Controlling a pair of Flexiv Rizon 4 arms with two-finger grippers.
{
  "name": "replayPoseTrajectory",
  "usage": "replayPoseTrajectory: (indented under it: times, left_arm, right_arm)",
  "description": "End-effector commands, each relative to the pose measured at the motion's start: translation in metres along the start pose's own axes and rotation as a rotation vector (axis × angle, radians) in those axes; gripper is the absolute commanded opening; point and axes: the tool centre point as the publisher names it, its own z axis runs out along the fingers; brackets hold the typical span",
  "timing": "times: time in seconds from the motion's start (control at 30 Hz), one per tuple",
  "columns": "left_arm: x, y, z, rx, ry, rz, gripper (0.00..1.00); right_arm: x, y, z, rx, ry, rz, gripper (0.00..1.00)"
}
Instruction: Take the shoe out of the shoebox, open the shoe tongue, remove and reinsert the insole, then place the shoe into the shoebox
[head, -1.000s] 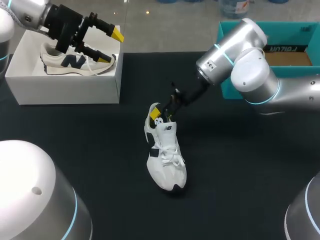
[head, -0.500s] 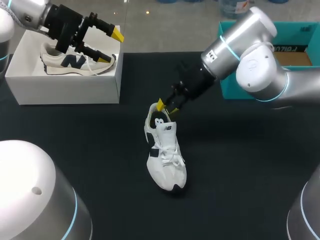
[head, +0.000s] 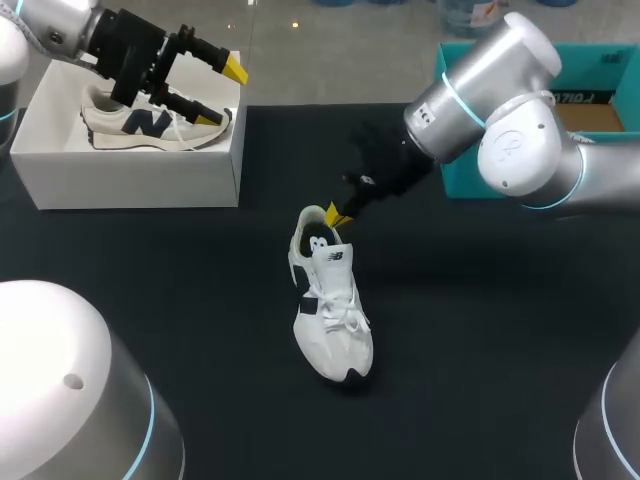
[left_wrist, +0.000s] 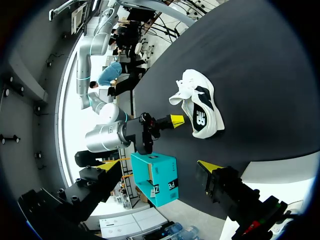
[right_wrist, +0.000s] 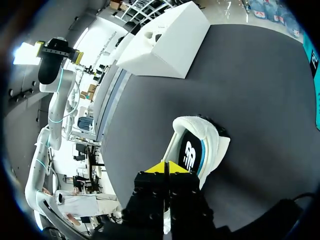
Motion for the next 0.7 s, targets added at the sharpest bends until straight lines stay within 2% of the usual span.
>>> replayPoseTrajectory:
  times: [0.03,0.27,0.37,0.53,0.7]
  left_arm:
    - [0.000,-0.001,0.000,-0.001,0.003,0.001,1.00]
    - [0.000,-0.001,0.000,-0.001,0.003,0.001,1.00]
    - [0.000,-0.001,0.000,-0.001,0.003,0.001,1.00]
    - [0.000,-0.001,0.000,-0.001,0.003,0.001,1.00]
    - [0.000,-0.001,0.000,-0.001,0.003,0.001,1.00]
  right_arm:
    - [0.001,0.000,0.001,0.000,-0.004,0.001,0.00]
    - [0.006,0.020,0.004,0.057,-0.370,0.218,0.00]
    - [0.006,0.022,0.006,0.059,-0.458,0.242,0.00]
    - [0.003,0.018,0.012,0.056,-0.527,0.268,0.00]
    - [0.003,0.018,0.012,0.056,-0.527,0.268,0.00]
